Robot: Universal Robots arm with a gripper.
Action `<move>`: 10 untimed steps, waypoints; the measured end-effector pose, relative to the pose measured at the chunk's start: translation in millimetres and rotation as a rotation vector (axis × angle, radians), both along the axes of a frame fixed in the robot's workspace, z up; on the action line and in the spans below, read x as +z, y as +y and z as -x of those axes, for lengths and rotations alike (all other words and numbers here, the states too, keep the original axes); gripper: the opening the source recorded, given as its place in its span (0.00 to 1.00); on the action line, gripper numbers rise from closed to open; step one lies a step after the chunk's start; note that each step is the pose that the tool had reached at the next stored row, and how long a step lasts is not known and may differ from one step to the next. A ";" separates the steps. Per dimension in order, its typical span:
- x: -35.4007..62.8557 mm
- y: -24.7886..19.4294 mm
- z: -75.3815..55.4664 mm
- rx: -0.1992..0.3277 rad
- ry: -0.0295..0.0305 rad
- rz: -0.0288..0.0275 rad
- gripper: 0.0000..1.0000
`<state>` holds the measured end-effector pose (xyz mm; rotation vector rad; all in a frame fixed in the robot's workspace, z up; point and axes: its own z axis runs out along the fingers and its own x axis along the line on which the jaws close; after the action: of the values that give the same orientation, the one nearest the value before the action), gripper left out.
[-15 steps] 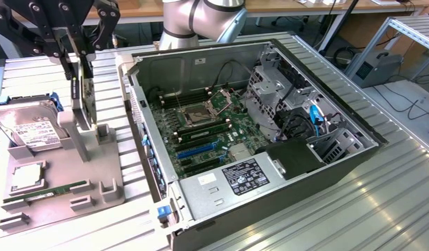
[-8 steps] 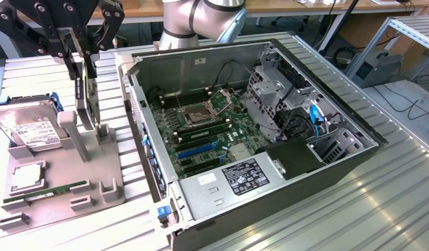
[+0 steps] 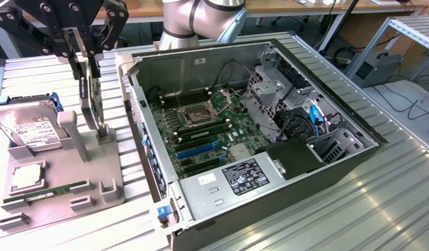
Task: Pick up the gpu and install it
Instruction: 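Pick up the gpu and move the gpu toward the slot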
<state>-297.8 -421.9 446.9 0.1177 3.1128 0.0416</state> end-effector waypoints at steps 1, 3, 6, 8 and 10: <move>0.0 0.0 -0.6 0.000 0.0000 0.0000 0.27; -0.1 0.0 -1.7 0.000 0.0000 0.0000 0.27; -0.1 -0.1 -3.6 0.000 0.0000 0.0001 0.27; -0.1 -0.1 -4.9 0.000 0.0000 0.0001 0.27; -0.1 -0.1 -6.3 0.000 0.0000 0.0005 0.27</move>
<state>-291.5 -422.0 446.8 0.1177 3.1128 0.0409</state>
